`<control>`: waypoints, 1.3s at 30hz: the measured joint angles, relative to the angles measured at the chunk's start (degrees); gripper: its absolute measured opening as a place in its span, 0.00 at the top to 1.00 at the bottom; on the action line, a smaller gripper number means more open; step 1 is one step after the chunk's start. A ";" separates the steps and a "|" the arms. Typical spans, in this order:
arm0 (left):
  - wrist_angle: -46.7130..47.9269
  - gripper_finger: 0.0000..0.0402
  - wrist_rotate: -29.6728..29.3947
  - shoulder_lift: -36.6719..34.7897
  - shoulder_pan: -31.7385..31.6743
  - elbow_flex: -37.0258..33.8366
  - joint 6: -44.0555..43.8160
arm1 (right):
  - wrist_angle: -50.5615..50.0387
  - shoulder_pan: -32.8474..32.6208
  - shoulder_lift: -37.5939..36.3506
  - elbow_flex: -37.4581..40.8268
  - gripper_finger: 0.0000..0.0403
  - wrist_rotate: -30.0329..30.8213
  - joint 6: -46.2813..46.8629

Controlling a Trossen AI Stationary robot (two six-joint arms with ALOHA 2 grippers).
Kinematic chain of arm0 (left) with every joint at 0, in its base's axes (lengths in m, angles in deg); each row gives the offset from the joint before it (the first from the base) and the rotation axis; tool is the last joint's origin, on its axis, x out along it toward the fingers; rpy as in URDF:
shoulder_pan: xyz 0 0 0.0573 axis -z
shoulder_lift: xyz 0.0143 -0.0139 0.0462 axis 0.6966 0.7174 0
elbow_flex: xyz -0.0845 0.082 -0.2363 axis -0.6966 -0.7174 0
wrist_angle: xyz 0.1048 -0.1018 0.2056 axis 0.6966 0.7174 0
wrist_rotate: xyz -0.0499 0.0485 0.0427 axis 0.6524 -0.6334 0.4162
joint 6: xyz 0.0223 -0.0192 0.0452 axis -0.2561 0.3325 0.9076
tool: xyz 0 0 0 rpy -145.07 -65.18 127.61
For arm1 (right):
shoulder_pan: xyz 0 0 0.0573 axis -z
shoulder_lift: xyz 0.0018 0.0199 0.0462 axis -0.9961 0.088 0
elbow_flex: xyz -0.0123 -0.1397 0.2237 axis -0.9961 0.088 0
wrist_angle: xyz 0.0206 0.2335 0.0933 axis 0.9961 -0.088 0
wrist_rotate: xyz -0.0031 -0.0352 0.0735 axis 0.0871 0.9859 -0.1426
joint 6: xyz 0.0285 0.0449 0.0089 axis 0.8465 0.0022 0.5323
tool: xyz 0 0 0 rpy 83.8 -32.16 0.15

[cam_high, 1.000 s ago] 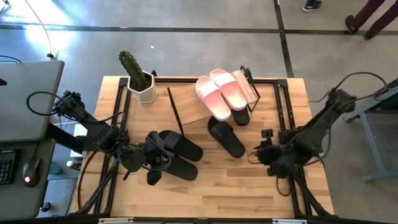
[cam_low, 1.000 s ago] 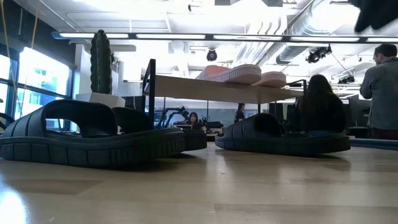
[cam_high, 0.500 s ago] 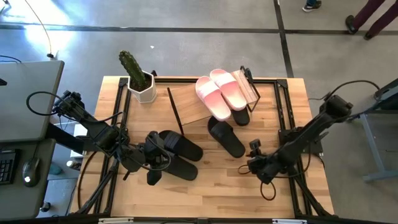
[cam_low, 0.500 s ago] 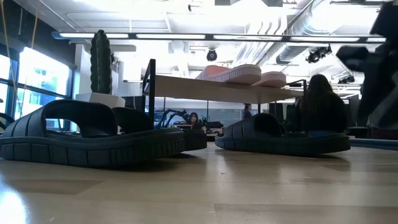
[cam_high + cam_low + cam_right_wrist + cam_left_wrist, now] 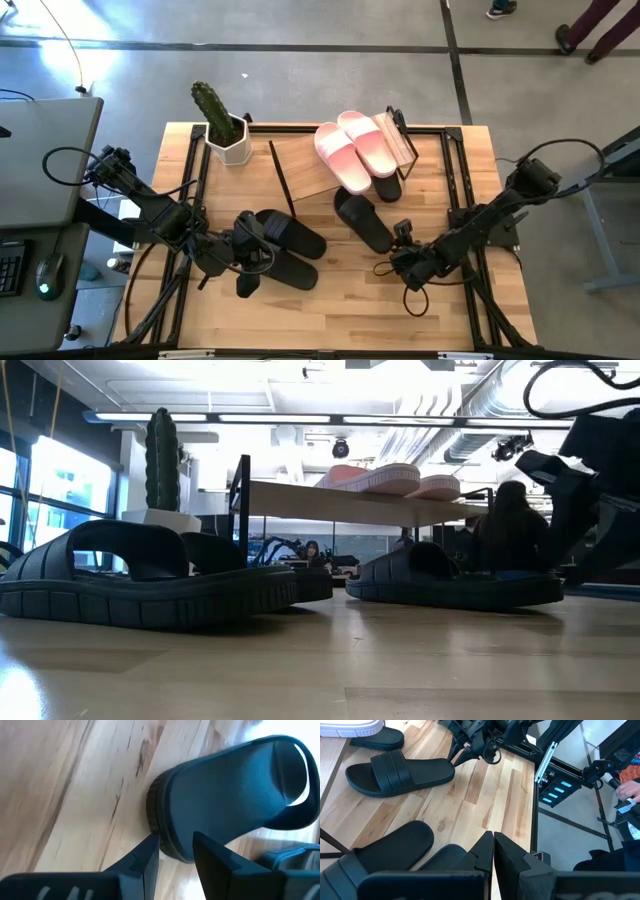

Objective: Pick and place slides into the shelf
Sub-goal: Put the black slide under the shelf

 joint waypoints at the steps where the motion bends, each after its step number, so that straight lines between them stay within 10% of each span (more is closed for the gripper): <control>1: 0.00 0.99 0.00 0.01 0.00 0.00 0.00 | 0.38 0.12 0.00 0.00 0.73 -0.16 -0.01; 39: 0.44 0.99 0.00 0.02 0.00 0.00 0.04 | 6.20 4.13 4.99 -0.16 0.56 -5.57 -7.47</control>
